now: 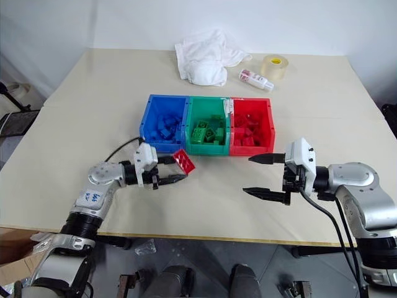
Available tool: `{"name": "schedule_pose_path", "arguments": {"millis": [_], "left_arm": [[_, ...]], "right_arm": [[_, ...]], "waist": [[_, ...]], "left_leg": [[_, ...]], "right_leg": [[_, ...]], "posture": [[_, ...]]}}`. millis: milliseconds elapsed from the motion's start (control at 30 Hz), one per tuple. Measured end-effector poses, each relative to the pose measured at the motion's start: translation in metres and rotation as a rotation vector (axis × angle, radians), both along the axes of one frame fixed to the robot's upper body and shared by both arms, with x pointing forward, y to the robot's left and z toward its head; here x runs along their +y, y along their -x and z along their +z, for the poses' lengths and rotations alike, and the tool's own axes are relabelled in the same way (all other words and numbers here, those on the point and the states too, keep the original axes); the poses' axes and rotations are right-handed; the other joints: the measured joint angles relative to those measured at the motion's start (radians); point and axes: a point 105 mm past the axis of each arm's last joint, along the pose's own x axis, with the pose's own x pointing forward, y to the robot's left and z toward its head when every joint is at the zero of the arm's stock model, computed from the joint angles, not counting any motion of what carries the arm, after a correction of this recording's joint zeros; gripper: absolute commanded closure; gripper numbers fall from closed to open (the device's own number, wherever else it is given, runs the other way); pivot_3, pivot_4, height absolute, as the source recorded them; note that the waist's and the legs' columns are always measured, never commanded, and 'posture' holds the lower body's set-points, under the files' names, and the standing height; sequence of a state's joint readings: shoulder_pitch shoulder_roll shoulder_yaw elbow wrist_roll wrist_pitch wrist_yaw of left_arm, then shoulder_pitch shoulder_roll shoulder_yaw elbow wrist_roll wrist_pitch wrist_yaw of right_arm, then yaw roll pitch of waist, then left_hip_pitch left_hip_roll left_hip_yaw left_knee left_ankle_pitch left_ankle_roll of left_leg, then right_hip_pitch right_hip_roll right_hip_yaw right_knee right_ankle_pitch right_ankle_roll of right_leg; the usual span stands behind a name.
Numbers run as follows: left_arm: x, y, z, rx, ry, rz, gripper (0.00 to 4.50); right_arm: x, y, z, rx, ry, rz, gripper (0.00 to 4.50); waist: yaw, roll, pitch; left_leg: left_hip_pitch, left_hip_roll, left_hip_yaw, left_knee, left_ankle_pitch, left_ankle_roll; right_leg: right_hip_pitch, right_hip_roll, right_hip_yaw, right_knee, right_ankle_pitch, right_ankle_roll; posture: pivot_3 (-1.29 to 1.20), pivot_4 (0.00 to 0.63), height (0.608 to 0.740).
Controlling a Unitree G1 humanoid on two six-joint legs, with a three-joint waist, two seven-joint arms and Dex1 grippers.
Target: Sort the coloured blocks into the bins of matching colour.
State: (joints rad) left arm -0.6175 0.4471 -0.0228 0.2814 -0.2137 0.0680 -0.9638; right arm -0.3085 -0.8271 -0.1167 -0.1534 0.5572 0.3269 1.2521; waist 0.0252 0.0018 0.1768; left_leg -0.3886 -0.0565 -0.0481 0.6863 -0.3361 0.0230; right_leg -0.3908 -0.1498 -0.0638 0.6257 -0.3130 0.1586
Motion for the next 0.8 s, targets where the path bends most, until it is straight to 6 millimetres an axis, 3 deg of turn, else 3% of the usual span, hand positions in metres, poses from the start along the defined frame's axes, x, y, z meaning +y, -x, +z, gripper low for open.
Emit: {"name": "schedule_pose_path", "arguments": {"millis": [67, 133, 300, 400, 567, 800], "left_arm": [[0.010, -0.014, 0.030, -0.059, 0.040, 0.091, 2.17], [0.017, -0.023, 0.048, -0.095, 0.064, 0.144, 2.17], [0.019, -0.034, 0.051, -0.081, 0.089, 0.168, 2.17], [-0.002, -0.035, 0.050, -0.069, 0.095, 0.095, 2.17], [-0.049, -0.040, 0.066, -0.086, 0.130, -0.043, 2.17], [-0.113, -0.055, 0.075, -0.060, 0.147, -0.114, 2.17]], "right_arm": [[0.000, 0.000, 0.000, -0.001, -0.001, -0.001, 0.00], [0.000, 0.000, 0.000, -0.002, -0.001, -0.001, 0.00], [0.000, 0.000, 0.001, -0.006, -0.001, -0.001, 0.00], [0.001, -0.001, 0.003, -0.013, -0.002, 0.001, 0.00], [-0.001, -0.001, 0.002, -0.018, -0.006, -0.017, 0.00], [-0.010, 0.004, -0.002, -0.030, -0.020, -0.092, 0.00]], "waist": [[-0.002, 0.000, 0.000], [-0.002, 0.000, 0.000], [-0.002, 0.000, 0.000], [0.003, 0.000, 0.000], [0.004, -0.002, 0.001], [0.002, -0.003, 0.002]], "left_leg": [[0.000, 0.000, 0.000, 0.000, 0.000, 0.000], [0.000, 0.000, 0.000, -0.001, 0.000, 0.000], [0.000, -0.001, 0.000, -0.001, 0.000, 0.000], [-0.001, -0.001, -0.001, 0.001, 0.000, 0.000], [-0.002, -0.004, -0.001, 0.002, 0.000, 0.000], [-0.002, -0.005, 0.002, 0.002, 0.000, 0.000]], "right_leg": [[0.000, 0.000, 0.000, 0.000, 0.000, 0.000], [-0.001, 0.000, 0.000, 0.000, 0.000, 0.000], [-0.001, 0.000, -0.001, 0.000, 0.000, 0.000], [0.000, 0.000, -0.001, 0.000, 0.000, 0.000], [0.000, 0.000, -0.002, 0.000, 0.000, 0.001], [-0.001, 0.000, -0.003, 0.000, 0.000, 0.001]], "posture": [[0.00, 0.150, 0.740], [0.00, 0.150, 0.740], [0.00, 0.150, 0.740], [0.00, 0.150, 0.740], [0.00, 0.150, 0.740], [0.00, 0.150, 0.740]]}}
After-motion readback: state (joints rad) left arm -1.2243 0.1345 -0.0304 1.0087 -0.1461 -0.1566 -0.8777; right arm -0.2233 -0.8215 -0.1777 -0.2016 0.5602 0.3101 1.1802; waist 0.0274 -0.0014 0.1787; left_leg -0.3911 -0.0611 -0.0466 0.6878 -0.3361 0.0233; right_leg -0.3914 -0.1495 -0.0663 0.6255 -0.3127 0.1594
